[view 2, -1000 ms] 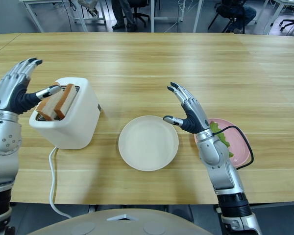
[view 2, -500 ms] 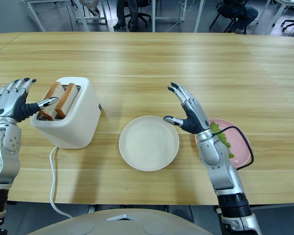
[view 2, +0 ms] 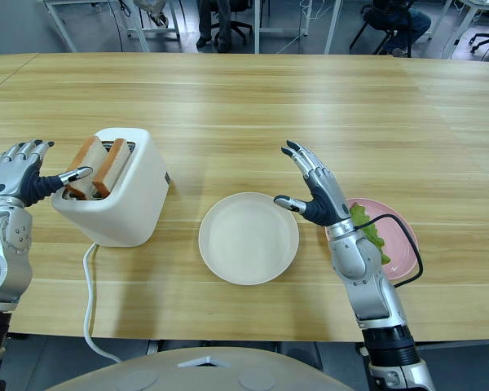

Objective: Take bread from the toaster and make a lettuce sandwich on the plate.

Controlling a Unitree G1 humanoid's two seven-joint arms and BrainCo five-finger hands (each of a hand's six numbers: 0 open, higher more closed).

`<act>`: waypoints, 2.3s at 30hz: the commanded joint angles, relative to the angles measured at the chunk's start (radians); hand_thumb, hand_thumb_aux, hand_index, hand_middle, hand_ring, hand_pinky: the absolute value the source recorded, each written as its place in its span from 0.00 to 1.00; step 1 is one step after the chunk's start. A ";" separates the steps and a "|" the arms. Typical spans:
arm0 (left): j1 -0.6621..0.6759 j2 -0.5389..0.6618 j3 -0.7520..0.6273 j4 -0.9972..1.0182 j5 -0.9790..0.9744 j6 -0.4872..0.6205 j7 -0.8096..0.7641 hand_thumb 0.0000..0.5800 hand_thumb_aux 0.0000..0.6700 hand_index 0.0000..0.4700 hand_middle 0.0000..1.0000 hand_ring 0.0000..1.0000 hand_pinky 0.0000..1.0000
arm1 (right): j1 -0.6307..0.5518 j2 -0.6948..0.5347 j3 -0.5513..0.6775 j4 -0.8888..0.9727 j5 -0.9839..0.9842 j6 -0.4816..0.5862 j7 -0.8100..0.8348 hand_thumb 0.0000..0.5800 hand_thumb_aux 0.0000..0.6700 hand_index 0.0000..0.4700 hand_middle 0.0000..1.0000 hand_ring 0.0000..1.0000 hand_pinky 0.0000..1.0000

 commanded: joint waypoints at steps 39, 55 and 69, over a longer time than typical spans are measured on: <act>-0.055 -0.031 -0.134 0.049 -0.097 -0.032 -0.025 1.00 1.00 0.98 0.00 0.00 0.00 | -0.009 0.004 0.003 0.017 -0.002 0.002 -0.022 0.00 0.00 0.00 0.00 0.00 0.00; -0.059 -0.031 -0.140 0.054 -0.094 -0.026 -0.012 1.00 1.00 0.98 0.00 0.00 0.00 | -0.014 0.004 0.002 0.026 -0.002 -0.003 -0.025 0.00 0.00 0.00 0.00 0.00 0.00; -0.054 -0.024 -0.132 0.047 -0.095 -0.027 -0.010 0.99 0.88 0.86 0.00 0.00 0.00 | -0.014 0.006 0.003 0.027 -0.003 -0.003 -0.027 0.00 0.00 0.00 0.00 0.00 0.00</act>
